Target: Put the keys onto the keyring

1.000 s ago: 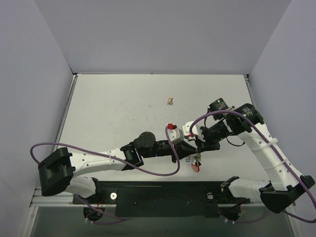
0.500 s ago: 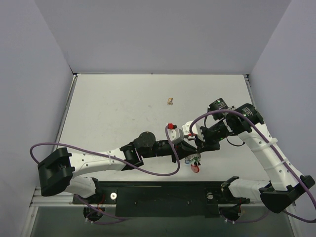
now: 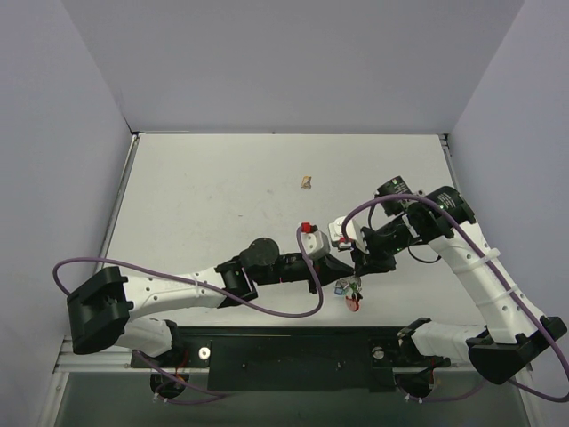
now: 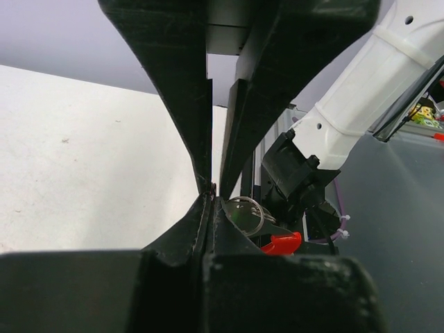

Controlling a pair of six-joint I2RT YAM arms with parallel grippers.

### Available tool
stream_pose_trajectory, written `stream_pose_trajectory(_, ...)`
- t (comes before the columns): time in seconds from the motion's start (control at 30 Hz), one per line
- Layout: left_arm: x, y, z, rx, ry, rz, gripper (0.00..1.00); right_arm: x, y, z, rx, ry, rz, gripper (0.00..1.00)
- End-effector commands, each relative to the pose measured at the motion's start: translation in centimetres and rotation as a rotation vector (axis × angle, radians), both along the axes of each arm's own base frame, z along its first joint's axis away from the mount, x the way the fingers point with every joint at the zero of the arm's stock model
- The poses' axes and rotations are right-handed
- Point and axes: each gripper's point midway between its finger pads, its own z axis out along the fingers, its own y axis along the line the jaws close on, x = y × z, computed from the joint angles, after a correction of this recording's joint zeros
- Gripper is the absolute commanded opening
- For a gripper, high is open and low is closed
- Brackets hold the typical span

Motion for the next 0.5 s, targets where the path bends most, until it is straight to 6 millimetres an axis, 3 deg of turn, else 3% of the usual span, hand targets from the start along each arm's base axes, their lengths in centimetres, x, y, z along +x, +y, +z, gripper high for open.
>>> stream_pose_trajectory(0.0, 0.7, 1.3, 4.1, -0.127, -0.020, 0.069, 0.00, -3.5, -0.8, 0.1, -0.009, 0.183, -0.035, 0.12)
stream_pose_trajectory(0.03, 0.9, 1.7, 3.7, -0.128, -0.018, 0.087, 0.00, -3.4, -0.6, 0.2, 0.011, 0.186, -0.047, 0.23)
stream_pose_trajectory(0.07, 0.8, 2.2, 4.9, -0.178, -0.033, 0.094, 0.00, -3.6, -0.3, 0.5, 0.034, 0.203, -0.060, 0.29)
stream_pose_trajectory(0.1, 0.9, 2.6, 4.4, -0.183, -0.033, 0.108, 0.00, -3.3, -0.2, 0.7, 0.057, 0.199, -0.077, 0.35)
stream_pose_trajectory(0.13, 1.0, 3.1, 5.4, -0.225, -0.050, 0.120, 0.00, -3.5, 0.1, 1.1, 0.086, 0.219, -0.086, 0.38)
stream_pose_trajectory(0.17, 0.9, 3.5, 5.1, -0.233, -0.054, 0.123, 0.00, -3.1, 0.2, 1.4, 0.113, 0.216, -0.108, 0.41)
stream_pose_trajectory(0.33, 0.6, 5.0, 6.9, -0.339, -0.097, 0.135, 0.00, -2.3, 1.1, 3.6, 0.275, 0.278, -0.193, 0.42)
stream_pose_trajectory(0.47, 0.1, 6.1, 8.0, -0.422, -0.121, 0.136, 0.00, -2.2, 2.0, 4.1, 0.359, 0.326, -0.192, 0.42)
